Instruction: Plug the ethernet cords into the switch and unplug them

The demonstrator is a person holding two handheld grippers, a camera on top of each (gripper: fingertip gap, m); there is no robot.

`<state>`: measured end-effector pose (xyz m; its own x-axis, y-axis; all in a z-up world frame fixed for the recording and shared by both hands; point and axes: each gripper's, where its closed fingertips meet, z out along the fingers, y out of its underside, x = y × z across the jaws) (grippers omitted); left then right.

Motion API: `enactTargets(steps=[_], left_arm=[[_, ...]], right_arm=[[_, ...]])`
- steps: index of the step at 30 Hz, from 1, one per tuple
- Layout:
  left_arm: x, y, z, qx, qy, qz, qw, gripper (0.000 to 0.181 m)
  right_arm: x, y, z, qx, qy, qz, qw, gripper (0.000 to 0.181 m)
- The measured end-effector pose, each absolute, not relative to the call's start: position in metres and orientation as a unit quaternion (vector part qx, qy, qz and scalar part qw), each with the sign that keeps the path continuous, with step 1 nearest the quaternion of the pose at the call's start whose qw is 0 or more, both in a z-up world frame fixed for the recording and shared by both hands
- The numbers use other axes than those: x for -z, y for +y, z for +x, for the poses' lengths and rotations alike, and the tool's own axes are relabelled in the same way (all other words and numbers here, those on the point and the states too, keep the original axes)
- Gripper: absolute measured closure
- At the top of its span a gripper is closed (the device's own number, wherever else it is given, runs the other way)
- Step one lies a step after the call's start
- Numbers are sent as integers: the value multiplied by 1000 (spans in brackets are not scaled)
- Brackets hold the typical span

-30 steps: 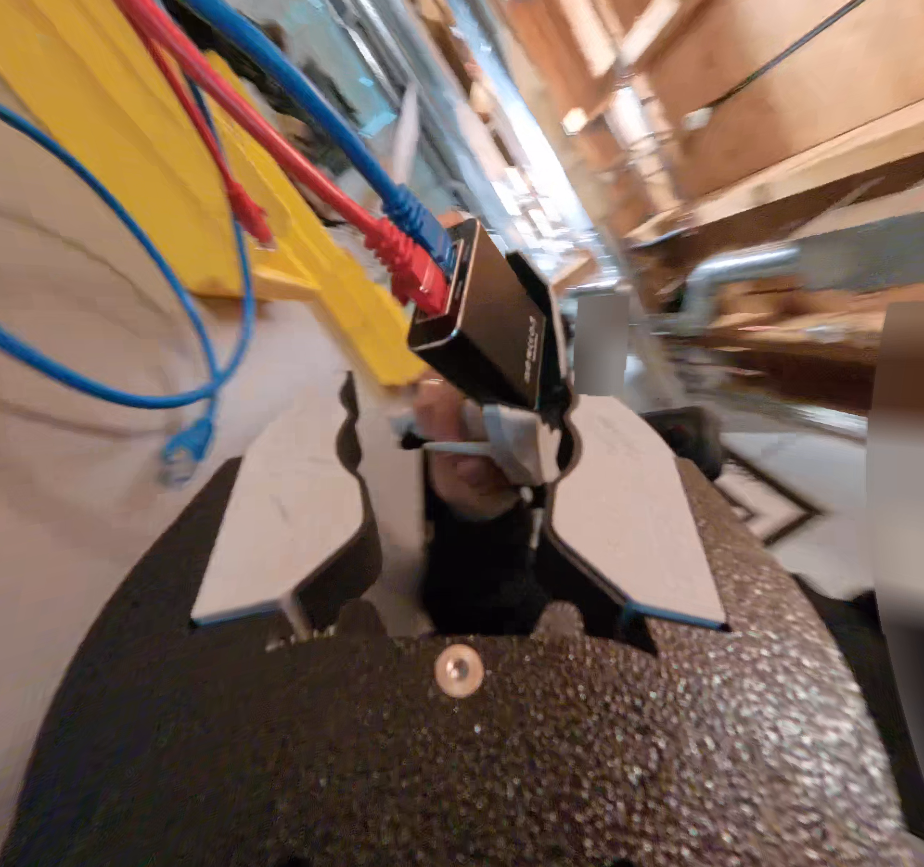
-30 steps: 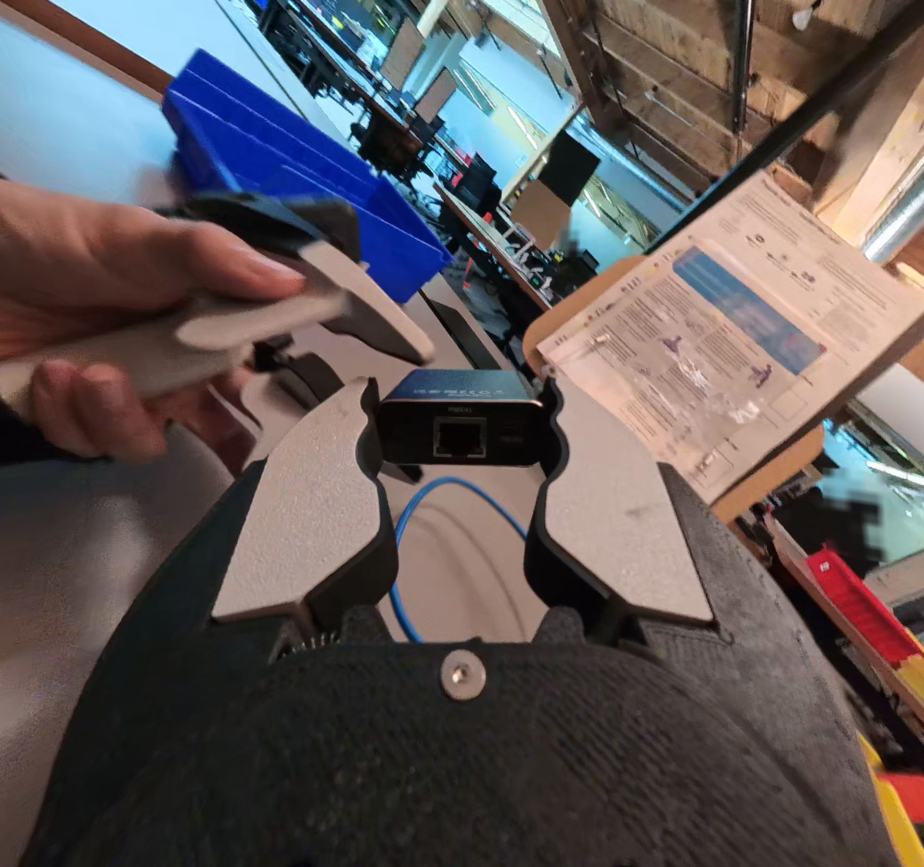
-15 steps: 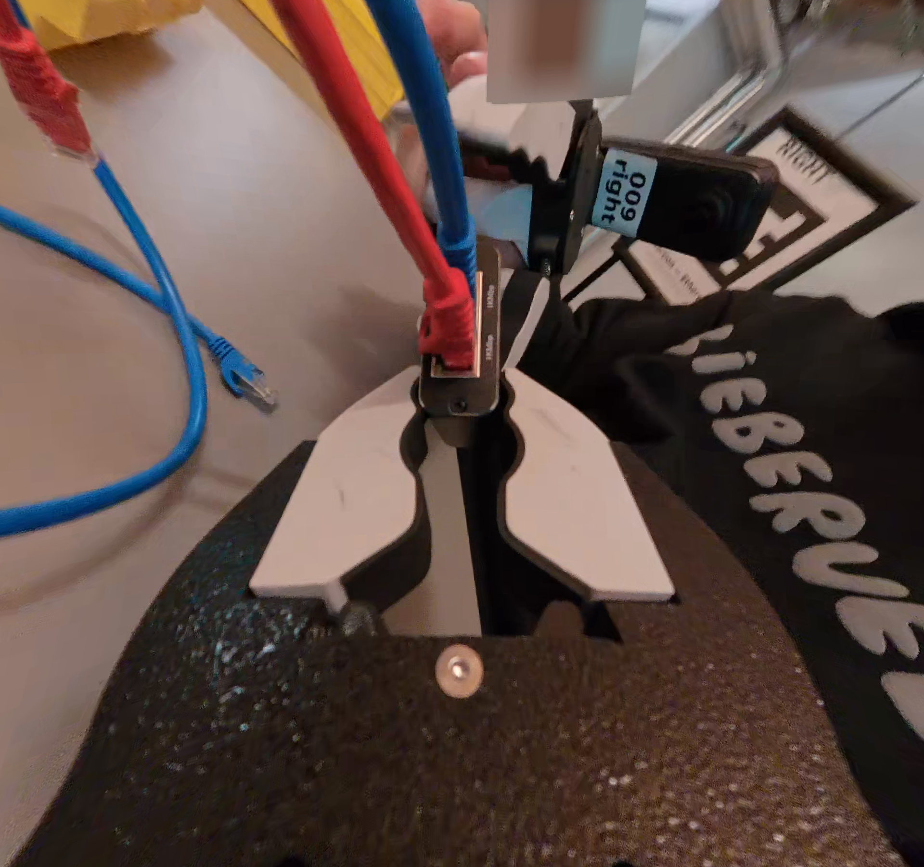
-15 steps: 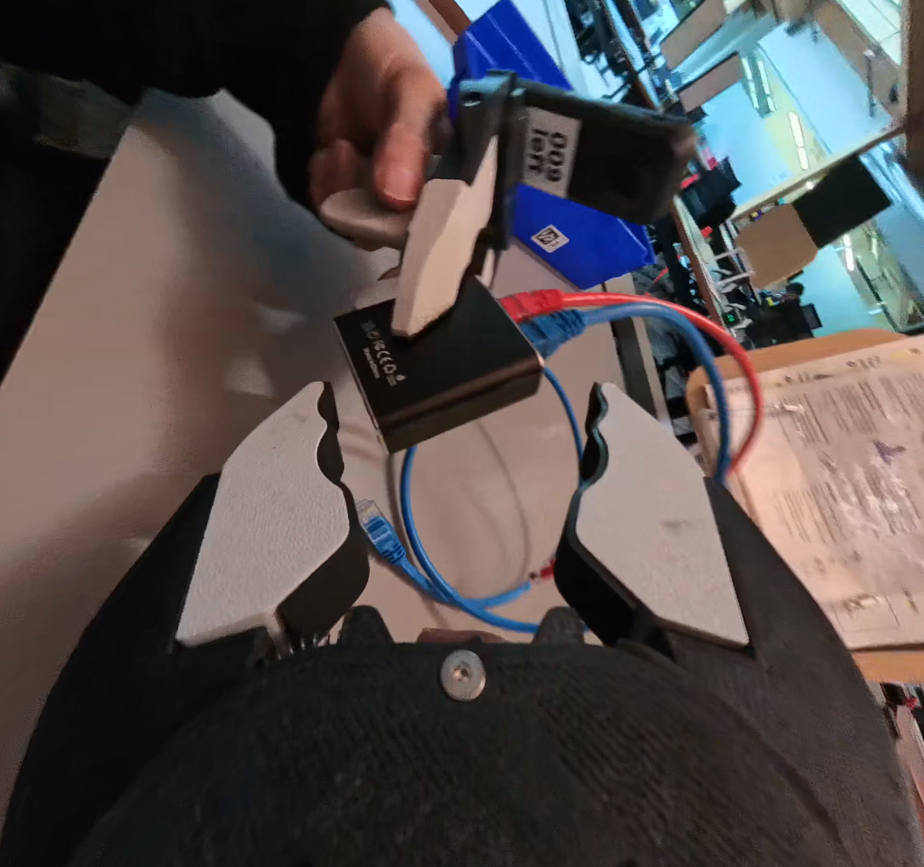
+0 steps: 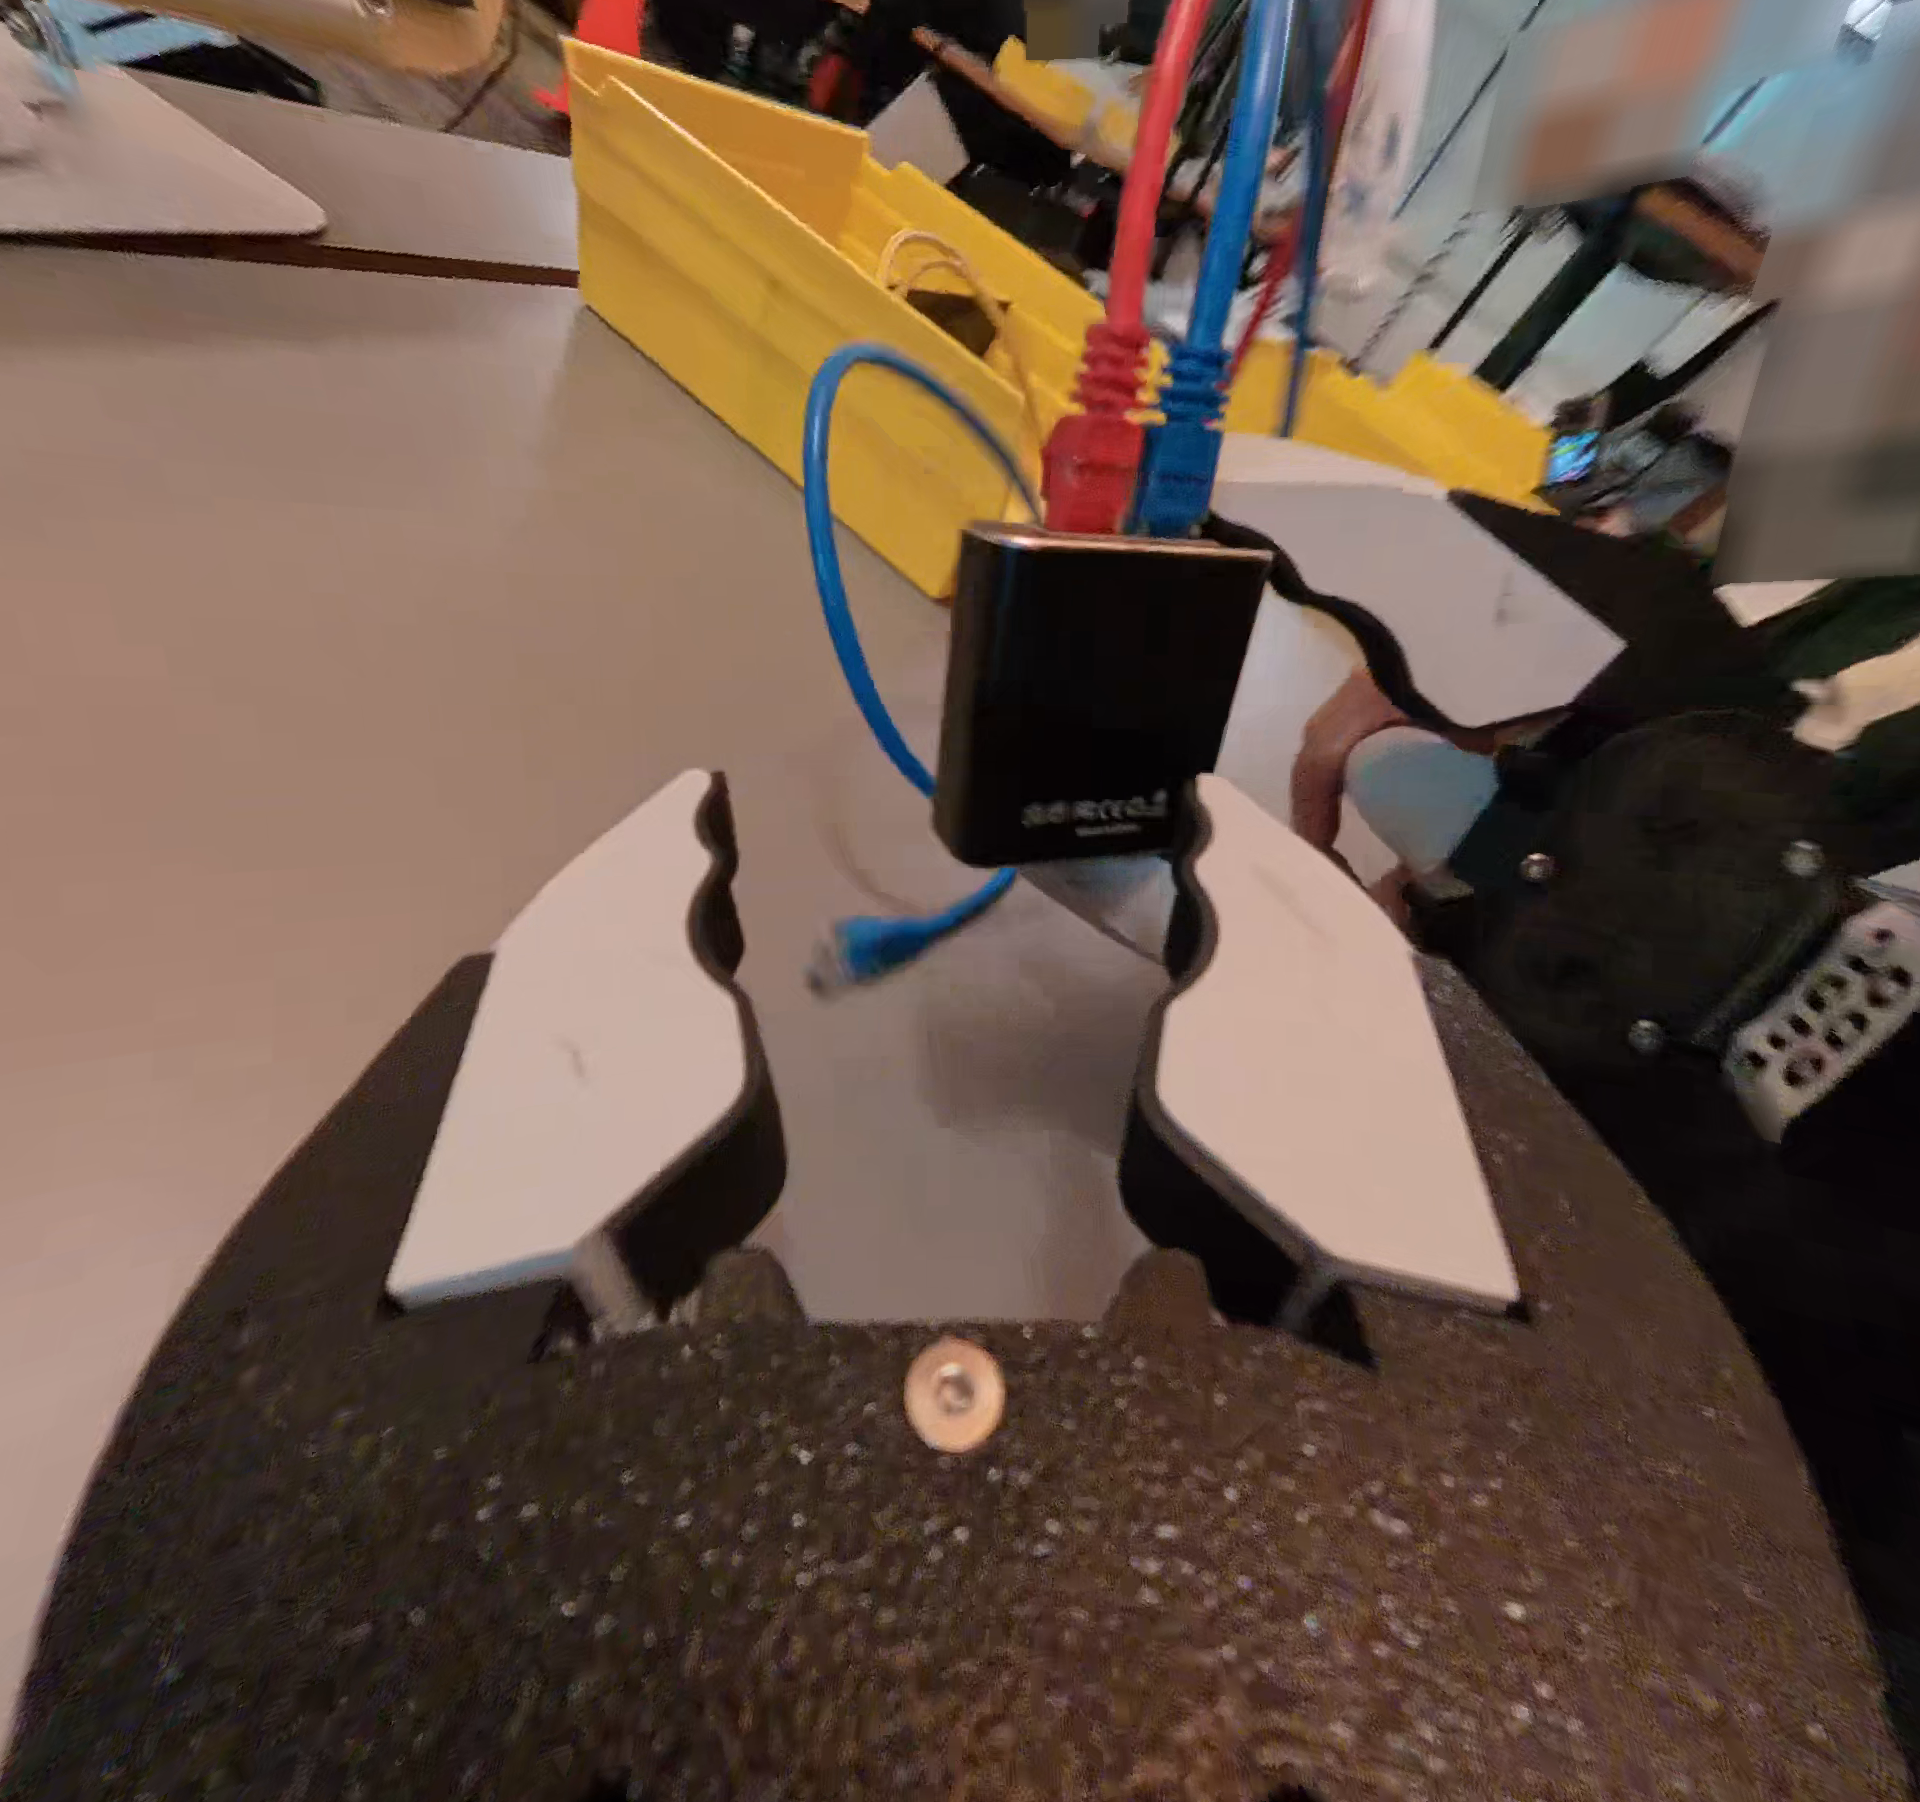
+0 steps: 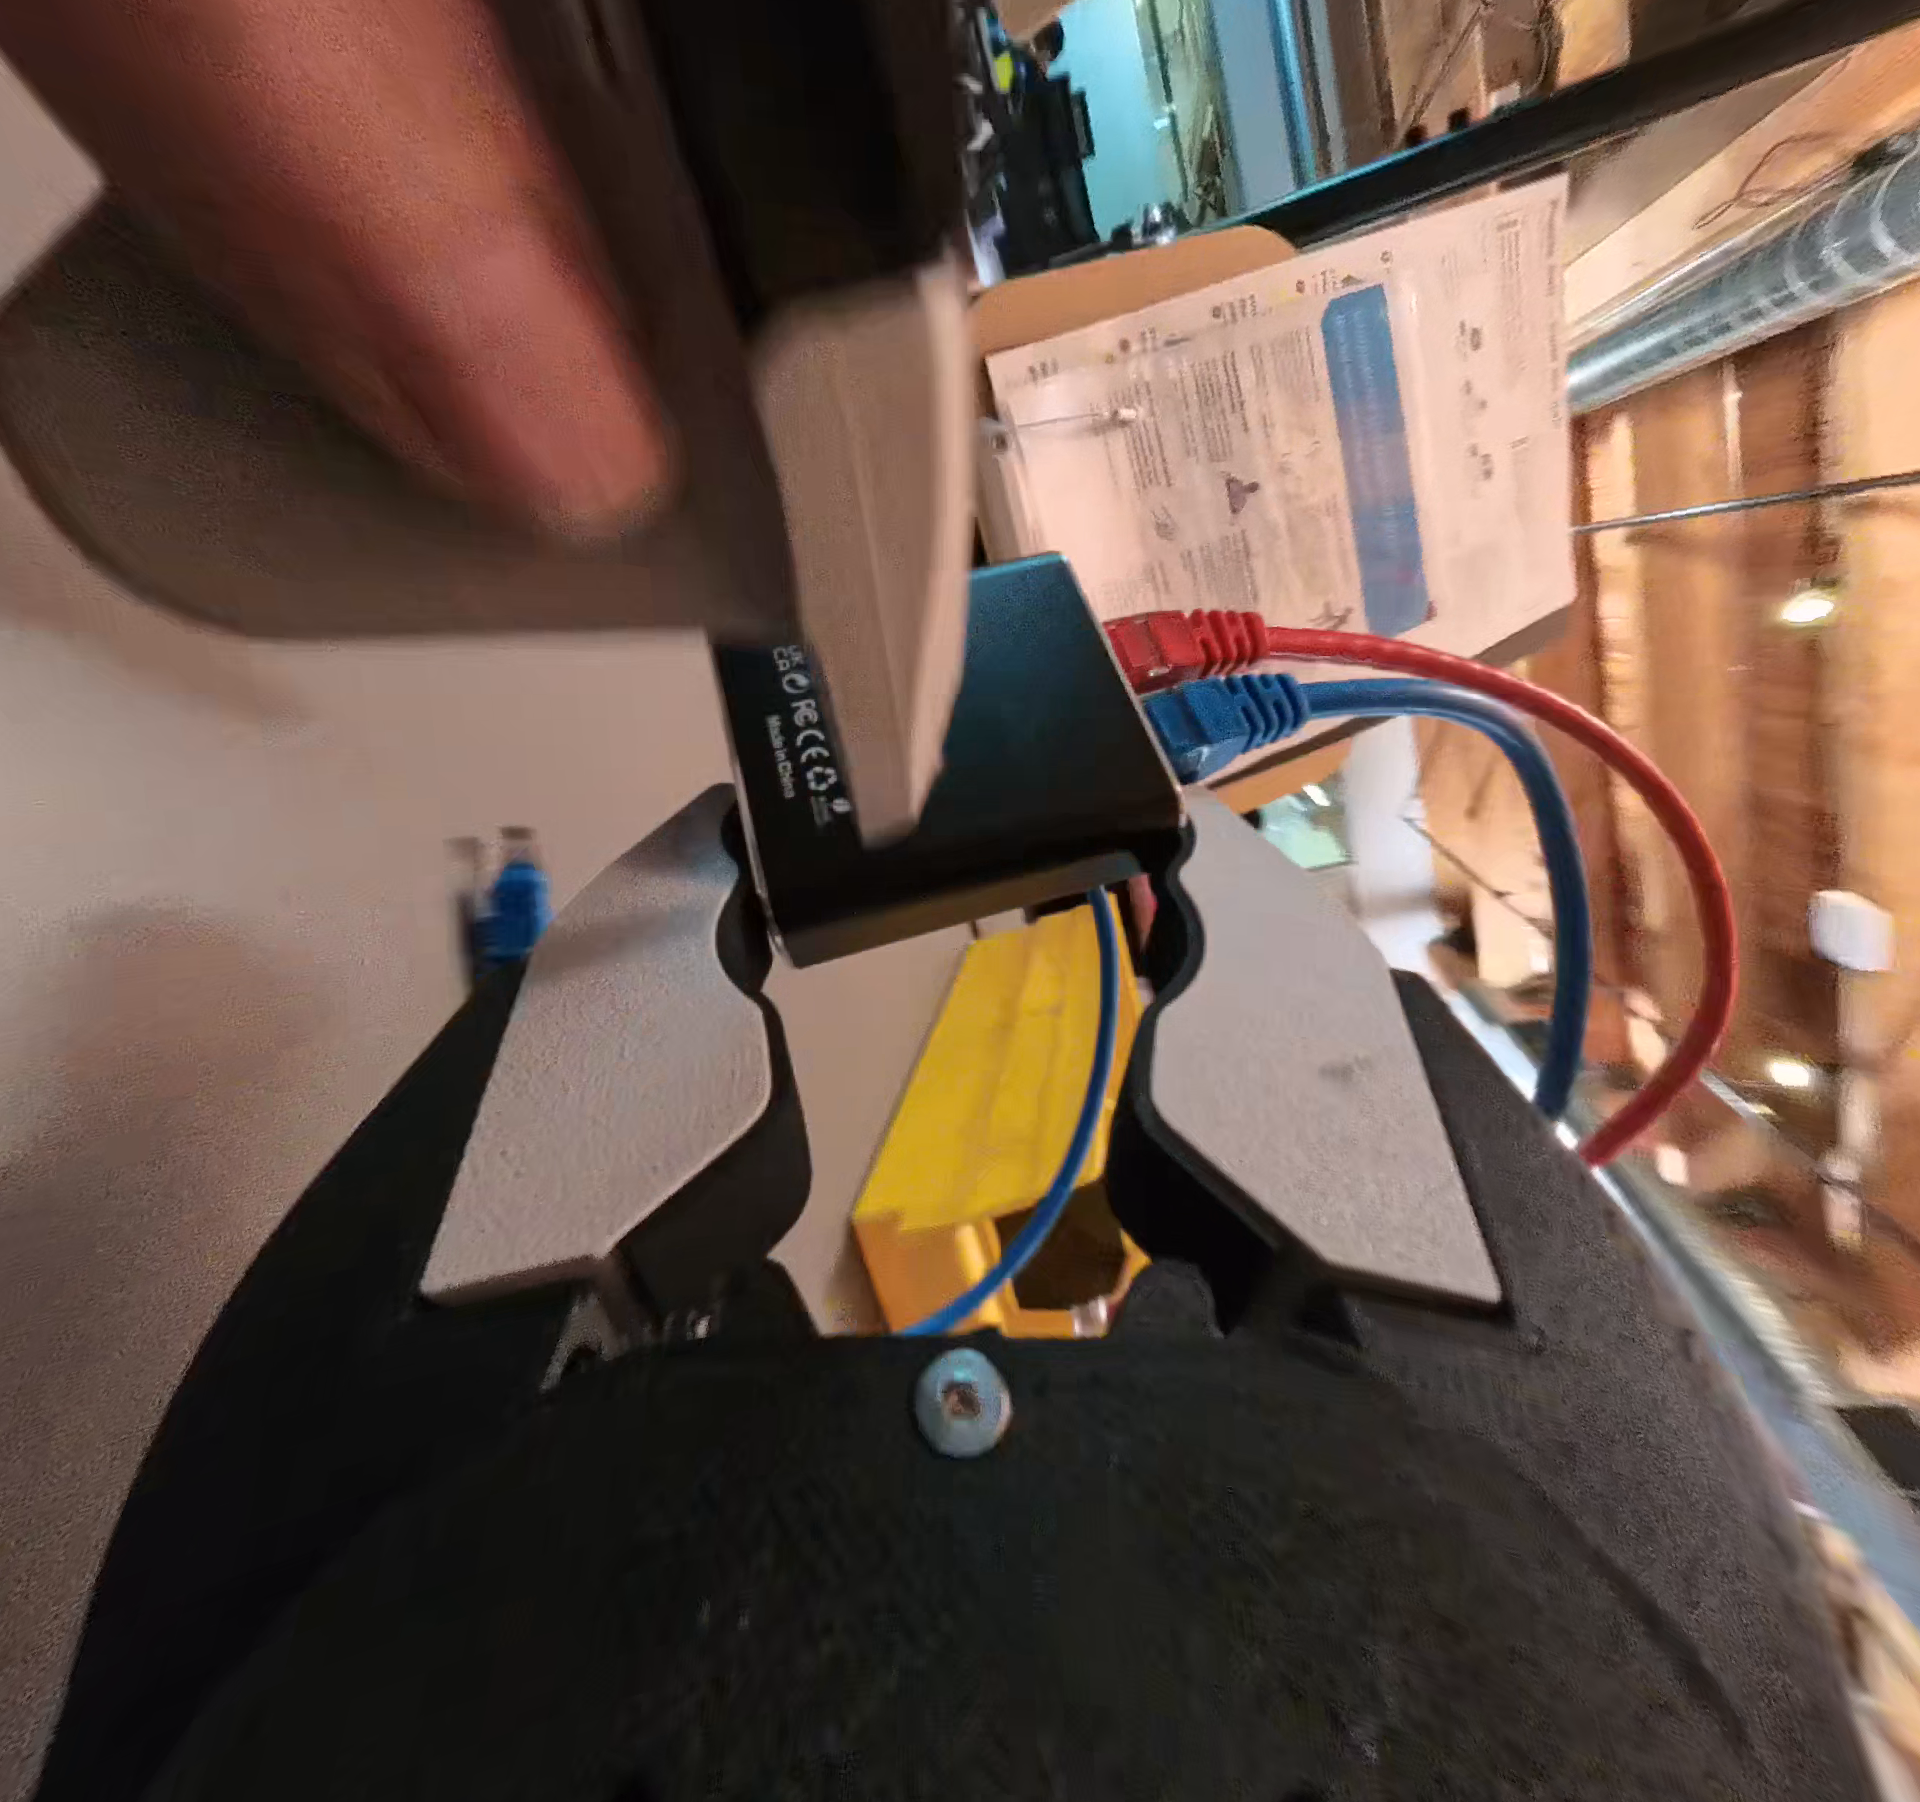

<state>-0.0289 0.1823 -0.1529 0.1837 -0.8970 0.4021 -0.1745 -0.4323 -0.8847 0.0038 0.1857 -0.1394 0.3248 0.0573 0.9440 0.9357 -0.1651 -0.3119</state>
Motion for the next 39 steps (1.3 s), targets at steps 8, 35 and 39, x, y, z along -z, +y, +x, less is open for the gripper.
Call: enactTargets(steps=[8, 35, 39], left_arm=[[171, 165, -16, 443, 449, -680, 372, 115], [121, 163, -30, 226, 585, -395, 672, 113], [126, 161, -28, 226, 584, -377, 682, 114]], right_arm=[[151, 182, -31, 449, -463, -578, 500, 111], [101, 166, -16, -676, 122, -536, 491, 157], [104, 164, -29, -674, 127, -549, 478, 157]])
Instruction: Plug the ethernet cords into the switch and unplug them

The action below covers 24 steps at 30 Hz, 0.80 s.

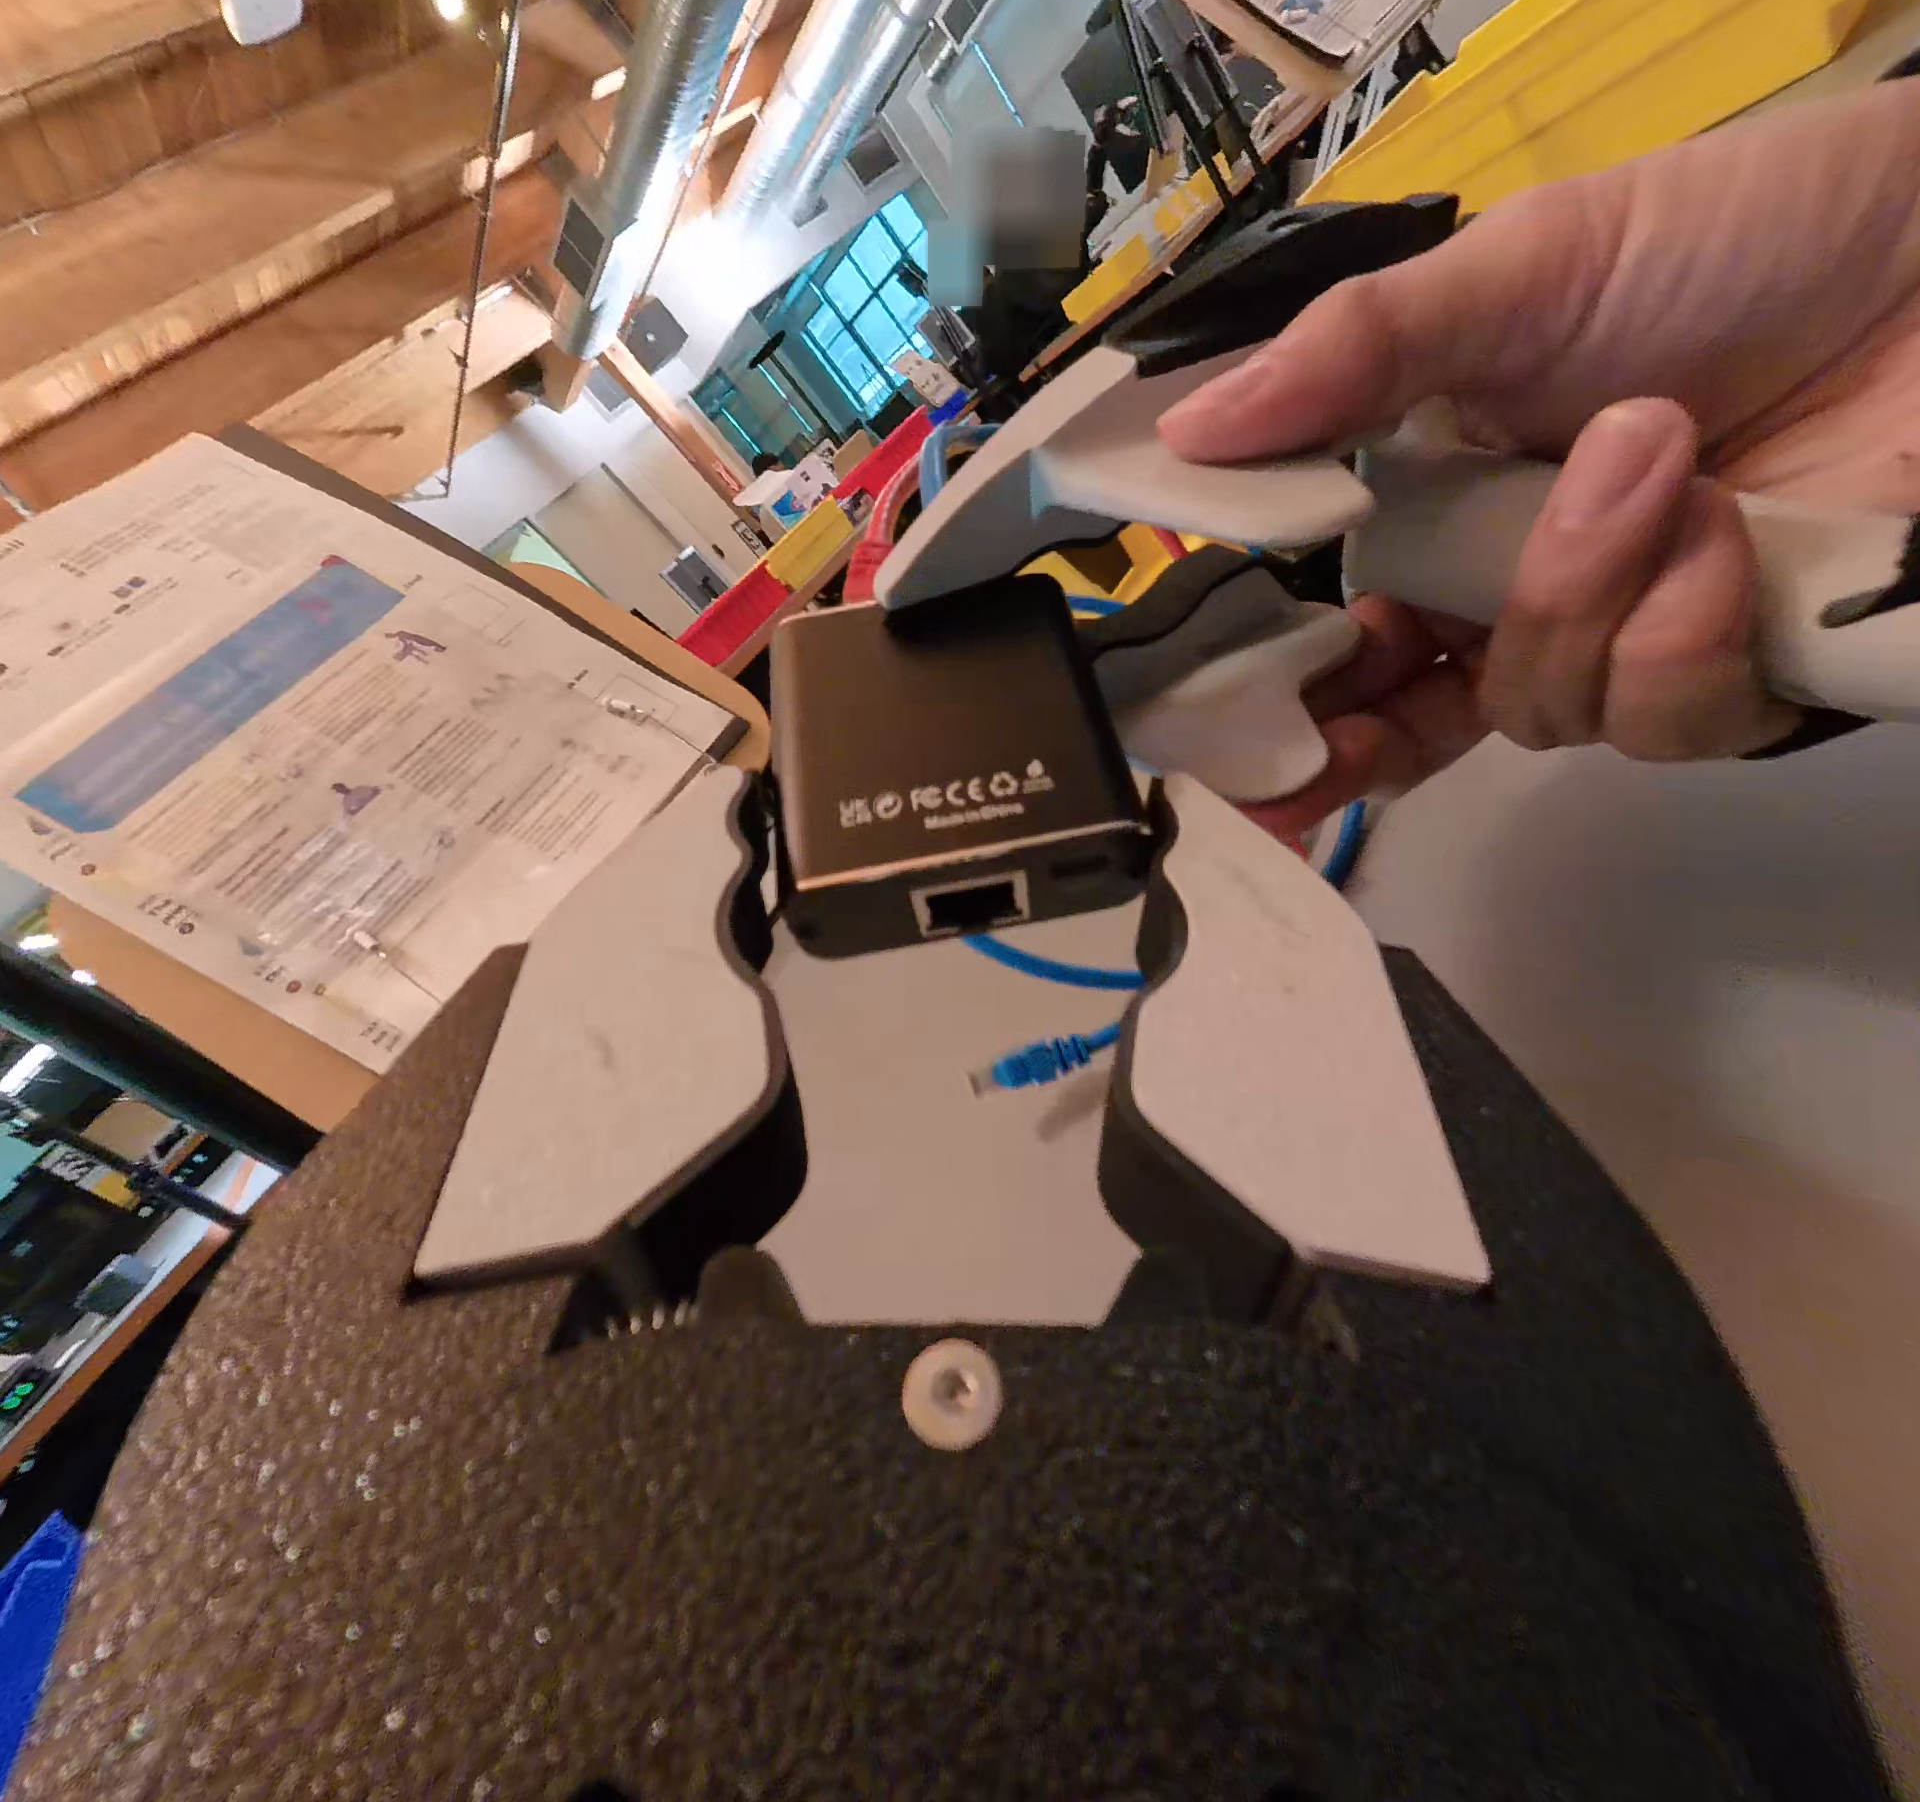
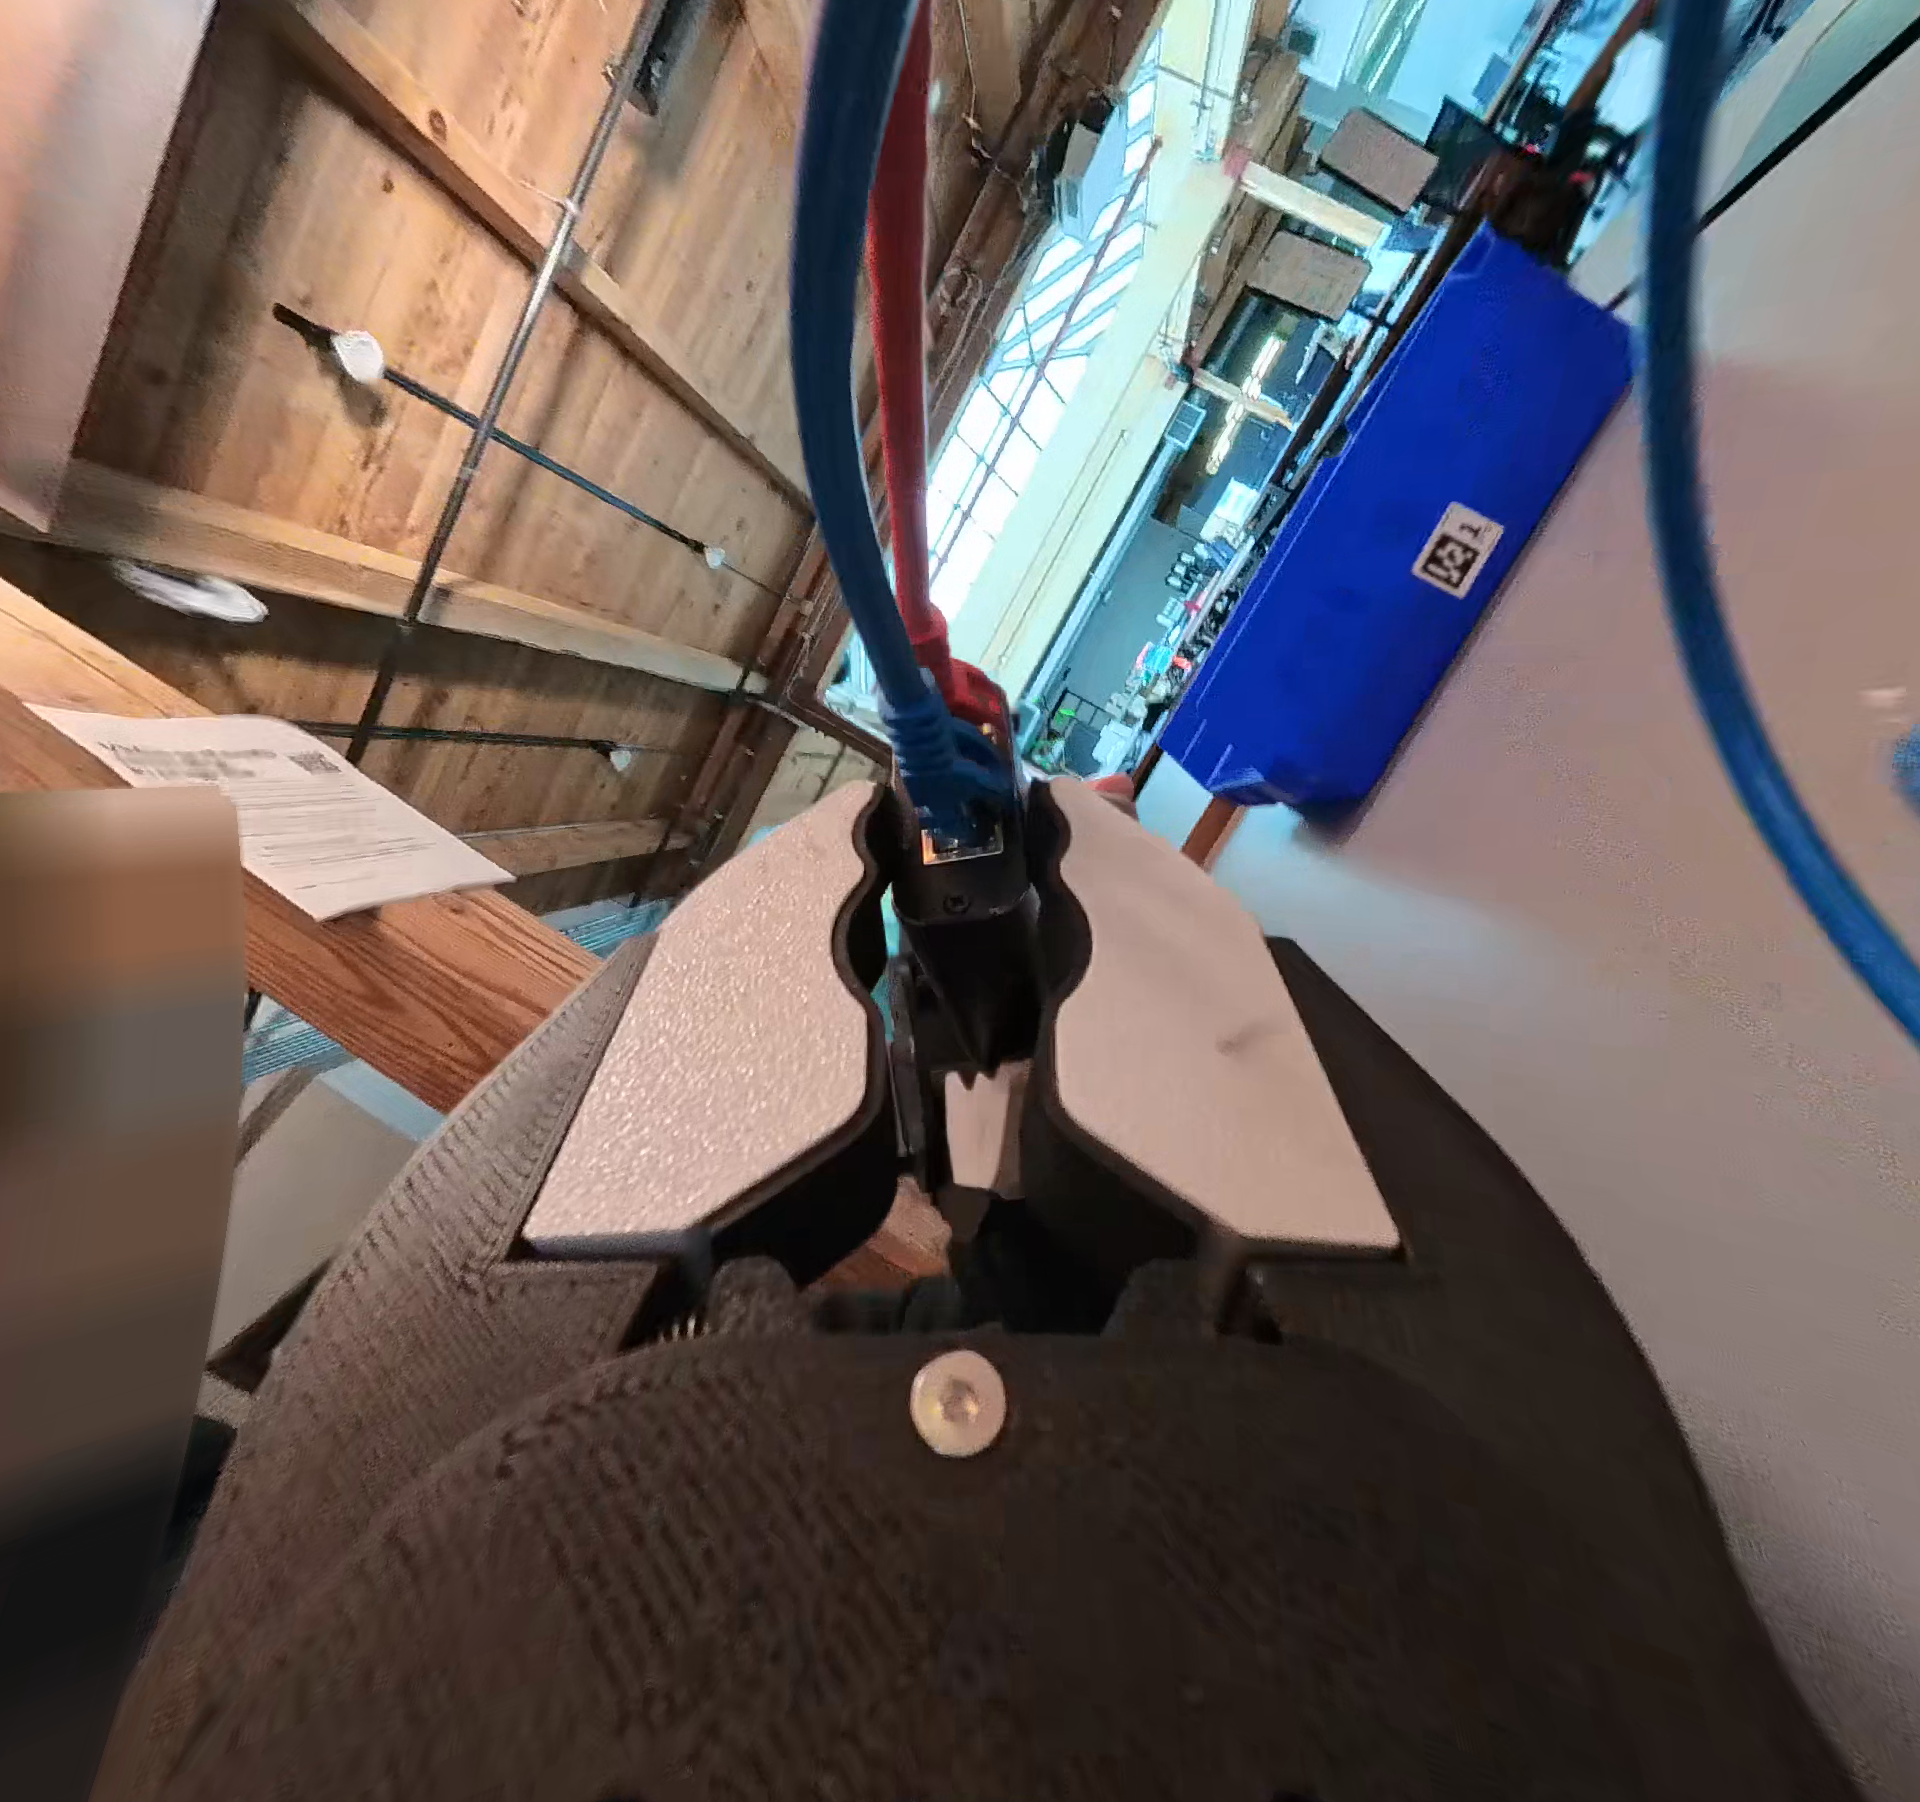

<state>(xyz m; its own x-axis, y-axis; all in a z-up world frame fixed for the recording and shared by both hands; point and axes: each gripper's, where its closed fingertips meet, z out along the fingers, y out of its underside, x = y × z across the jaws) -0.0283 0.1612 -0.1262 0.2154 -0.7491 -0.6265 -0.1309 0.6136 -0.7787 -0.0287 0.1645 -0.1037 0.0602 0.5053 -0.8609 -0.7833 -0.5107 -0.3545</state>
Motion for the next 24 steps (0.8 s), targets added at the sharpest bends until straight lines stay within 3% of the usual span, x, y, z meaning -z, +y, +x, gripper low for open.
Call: enactTargets(steps=[12, 24], left_arm=[[107, 154, -36, 322, 504, -376, 708, 119], [115, 162, -34, 306, 493, -403, 708, 119]], right_arm=[[101, 169, -17, -689, 215, -472, 506, 158], [95, 165, -23, -695, 213, -458, 512, 158]])
